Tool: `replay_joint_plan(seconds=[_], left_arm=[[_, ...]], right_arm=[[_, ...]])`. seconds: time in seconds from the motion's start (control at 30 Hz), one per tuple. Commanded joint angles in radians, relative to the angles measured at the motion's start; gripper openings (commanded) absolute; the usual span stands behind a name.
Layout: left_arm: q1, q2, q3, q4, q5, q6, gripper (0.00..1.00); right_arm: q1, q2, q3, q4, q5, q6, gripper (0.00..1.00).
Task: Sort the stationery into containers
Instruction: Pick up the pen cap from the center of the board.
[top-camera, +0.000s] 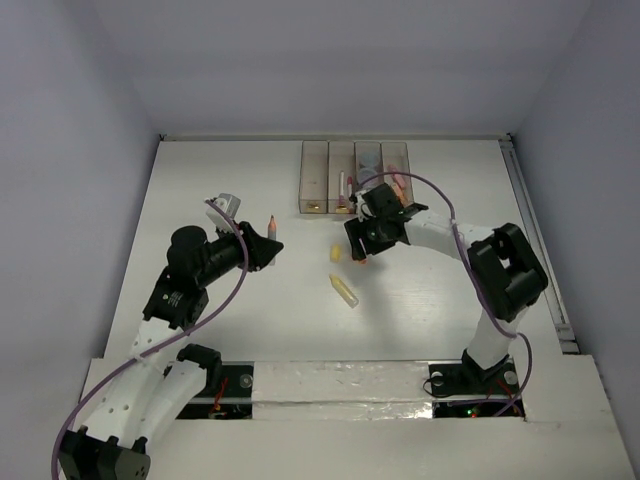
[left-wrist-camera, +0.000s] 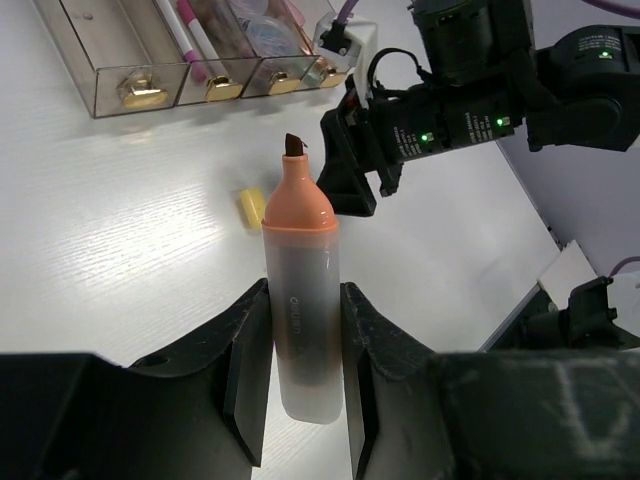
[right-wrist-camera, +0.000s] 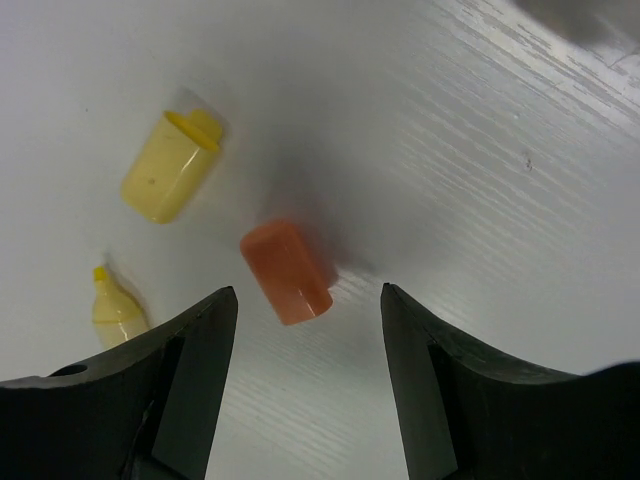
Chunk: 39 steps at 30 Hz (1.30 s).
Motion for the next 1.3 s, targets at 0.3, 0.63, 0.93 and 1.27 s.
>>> replay_joint_plan(seconds=[0.3,0.63,0.93,1.27], left_arm=[[0.0,-0.013,0.023,0.027,0.004,0.019,0.0],[0.0,-0.005,0.022,0.036,0.014,0.015,0.0],[0.0,0.002,0.02,0.038,0.02,0.016,0.0],[0.0,-0.013,-0.001,0.125,0.12,-0.036,0.0]], right_arm=[[0.064,0.105,0.15,-0.095,0.128,-0.077,0.63],[0.073,0.153,0.186,-0.109,0.179,-0.091,0.51],[0.073,0.153,0.189,-0.126,0.182,-0.081,0.24],[0.073,-0.177,0.088,0.193,0.039,0.105,0.17]])
